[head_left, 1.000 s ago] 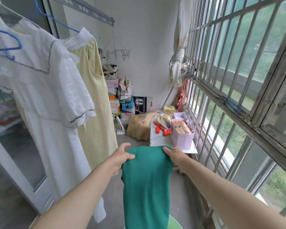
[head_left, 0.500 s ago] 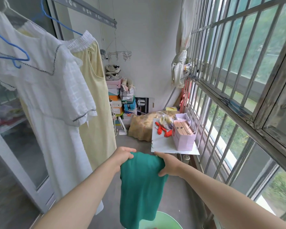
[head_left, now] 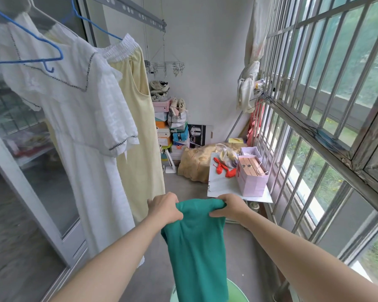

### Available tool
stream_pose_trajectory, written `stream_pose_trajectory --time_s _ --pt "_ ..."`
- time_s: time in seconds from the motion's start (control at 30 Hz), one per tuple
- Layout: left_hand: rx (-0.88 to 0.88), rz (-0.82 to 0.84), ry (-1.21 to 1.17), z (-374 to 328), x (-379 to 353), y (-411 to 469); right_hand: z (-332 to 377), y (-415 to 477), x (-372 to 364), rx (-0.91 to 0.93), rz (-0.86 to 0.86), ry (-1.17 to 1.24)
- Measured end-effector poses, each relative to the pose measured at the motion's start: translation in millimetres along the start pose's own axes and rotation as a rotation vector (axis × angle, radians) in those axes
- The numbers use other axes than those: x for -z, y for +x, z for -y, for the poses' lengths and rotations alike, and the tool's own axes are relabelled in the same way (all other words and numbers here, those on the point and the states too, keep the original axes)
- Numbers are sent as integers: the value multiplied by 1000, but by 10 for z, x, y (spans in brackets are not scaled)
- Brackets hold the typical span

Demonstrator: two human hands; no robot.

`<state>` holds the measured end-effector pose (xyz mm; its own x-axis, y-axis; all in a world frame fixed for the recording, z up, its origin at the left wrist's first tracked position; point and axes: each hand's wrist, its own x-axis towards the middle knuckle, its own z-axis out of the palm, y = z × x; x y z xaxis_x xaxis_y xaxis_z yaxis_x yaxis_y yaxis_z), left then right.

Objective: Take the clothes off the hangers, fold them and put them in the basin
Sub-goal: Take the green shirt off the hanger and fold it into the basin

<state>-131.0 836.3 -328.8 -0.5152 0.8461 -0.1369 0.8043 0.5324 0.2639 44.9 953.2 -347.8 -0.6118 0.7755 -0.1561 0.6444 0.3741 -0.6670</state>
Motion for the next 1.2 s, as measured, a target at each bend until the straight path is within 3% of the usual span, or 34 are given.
stream_pose_trajectory --time_s 0.1,0.2,0.3,0.47,0.7,0.8,1.2 --pt "45 -19 -160 81 55 28 -70 -52 21 34 98 429" --pt "9 20 -629 81 148 22 -70 -140 30 17 167 794" --pt "-29 54 -915 15 211 -22 -4 -164 49 -91 151 914" --pt "-108 -8 -1091 -116 225 -18 -26 -147 85 -178 68 1067" --pt "-50 -48 -1151 -83 187 88 -263 -254 -33 -23 521 909" --pt "-34 -53 -1146 -79 182 121 -240 -298 -79 -28 625 839" --pt "-38 40 -1124 -118 299 136 -81 -358 -51 -126 441 939"
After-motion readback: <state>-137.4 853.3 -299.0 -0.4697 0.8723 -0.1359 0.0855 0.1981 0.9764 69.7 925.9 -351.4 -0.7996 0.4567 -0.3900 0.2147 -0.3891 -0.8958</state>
